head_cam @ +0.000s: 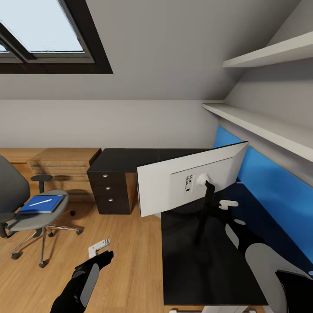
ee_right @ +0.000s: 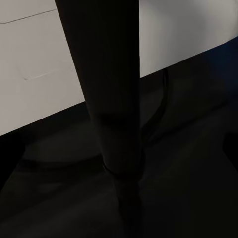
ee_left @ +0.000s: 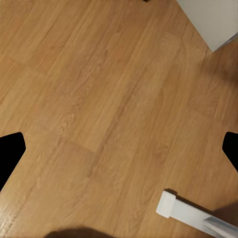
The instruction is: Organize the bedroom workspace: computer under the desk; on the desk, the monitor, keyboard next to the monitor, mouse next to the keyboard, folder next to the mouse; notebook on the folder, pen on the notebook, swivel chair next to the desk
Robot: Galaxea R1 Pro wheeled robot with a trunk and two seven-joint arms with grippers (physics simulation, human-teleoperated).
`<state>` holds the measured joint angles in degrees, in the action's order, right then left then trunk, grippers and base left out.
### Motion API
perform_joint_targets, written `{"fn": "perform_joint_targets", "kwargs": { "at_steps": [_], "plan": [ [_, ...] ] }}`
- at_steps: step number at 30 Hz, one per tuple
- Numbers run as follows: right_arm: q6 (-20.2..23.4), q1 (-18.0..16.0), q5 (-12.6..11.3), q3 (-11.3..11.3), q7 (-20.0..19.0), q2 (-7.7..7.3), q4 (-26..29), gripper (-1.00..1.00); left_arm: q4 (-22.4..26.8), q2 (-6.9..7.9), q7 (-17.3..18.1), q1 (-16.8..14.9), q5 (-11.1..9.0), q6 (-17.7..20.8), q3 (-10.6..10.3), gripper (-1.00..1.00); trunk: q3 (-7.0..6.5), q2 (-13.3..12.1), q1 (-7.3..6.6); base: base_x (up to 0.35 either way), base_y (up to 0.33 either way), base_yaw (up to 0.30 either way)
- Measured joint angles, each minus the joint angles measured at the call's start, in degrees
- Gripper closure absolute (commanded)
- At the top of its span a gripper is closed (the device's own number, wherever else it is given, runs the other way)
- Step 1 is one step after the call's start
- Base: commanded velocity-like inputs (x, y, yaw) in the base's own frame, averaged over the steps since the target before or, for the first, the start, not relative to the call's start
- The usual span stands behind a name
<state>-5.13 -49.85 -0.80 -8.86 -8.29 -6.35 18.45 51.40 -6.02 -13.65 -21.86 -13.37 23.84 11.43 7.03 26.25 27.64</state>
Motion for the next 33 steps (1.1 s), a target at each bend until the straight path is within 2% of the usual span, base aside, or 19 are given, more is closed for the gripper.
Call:
{"fn": "perform_joint_targets", "kwargs": {
  "at_steps": [11,17,33],
  "plan": [
    [-0.1,0.0,0.0,0.0,0.0,0.00,0.0,-1.00,-0.1,0.07,0.1,0.0,0.0,0.0,0.0,-1.00,0.00,0.0,0.00,0.006,0.000,0.000],
    [-0.1,0.0,0.1,0.0,0.0,0.00,0.0,-1.00,-0.2,0.08,0.2,0.0,0.1,0.0,0.0,-1.00,0.00,0.0,-0.01,0.195,0.000,0.000],
    [-0.1,0.0,0.1,0.0,0.0,0.00,0.0,-1.00,-0.2,0.17,0.2,0.0,0.2,0.0,0.0,-1.00,0.00,0.0,-0.01,0.055,0.000,0.000]
  ]
}}
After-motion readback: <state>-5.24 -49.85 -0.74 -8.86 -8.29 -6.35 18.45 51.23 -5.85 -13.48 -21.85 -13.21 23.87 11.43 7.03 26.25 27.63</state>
